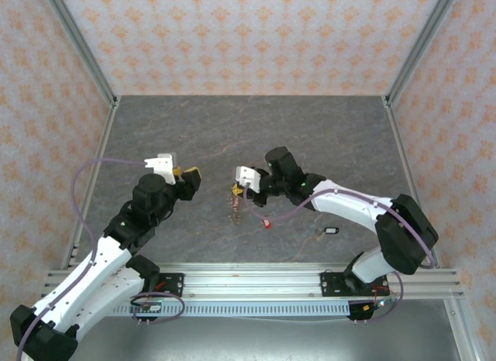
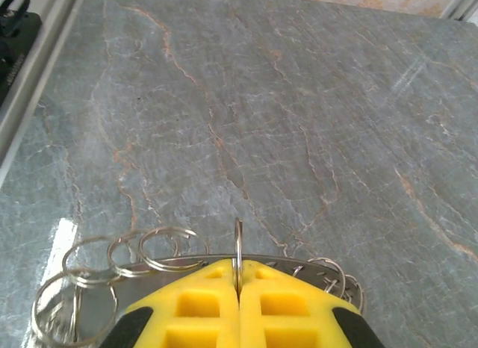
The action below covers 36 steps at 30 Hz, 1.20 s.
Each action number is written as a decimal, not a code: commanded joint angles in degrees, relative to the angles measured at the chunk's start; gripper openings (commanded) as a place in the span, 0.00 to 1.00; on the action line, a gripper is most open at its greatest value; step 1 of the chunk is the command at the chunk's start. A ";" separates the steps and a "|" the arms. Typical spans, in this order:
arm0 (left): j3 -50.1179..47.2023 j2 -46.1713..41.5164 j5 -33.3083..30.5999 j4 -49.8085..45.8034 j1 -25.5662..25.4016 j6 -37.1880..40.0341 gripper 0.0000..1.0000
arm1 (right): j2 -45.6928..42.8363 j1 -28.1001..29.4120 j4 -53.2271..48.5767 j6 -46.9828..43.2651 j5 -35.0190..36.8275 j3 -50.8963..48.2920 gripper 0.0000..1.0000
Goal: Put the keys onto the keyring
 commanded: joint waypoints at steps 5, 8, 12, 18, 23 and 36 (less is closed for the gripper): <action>-1.44 5.68 19.64 8.69 -0.09 16.22 0.47 | -1.68 -2.37 -2.66 -1.40 -8.27 0.36 0.00; -2.41 8.30 26.95 13.17 -0.09 21.87 0.46 | -1.38 -2.86 -5.44 -3.33 -9.39 1.51 0.00; -2.16 10.26 33.43 13.50 -0.07 30.22 0.45 | -1.06 -3.27 -7.52 -5.80 -9.67 2.23 0.00; -3.07 12.19 37.56 13.72 0.06 38.47 0.43 | -0.97 -3.89 -7.83 -7.24 -10.36 2.20 0.00; -1.75 16.77 40.64 13.86 0.00 40.09 0.39 | -0.91 -3.98 -6.81 -8.09 -11.05 2.02 0.00; 1.33 22.12 45.78 11.18 1.14 45.61 0.31 | -0.68 -3.98 -5.78 -8.75 -12.98 1.72 0.00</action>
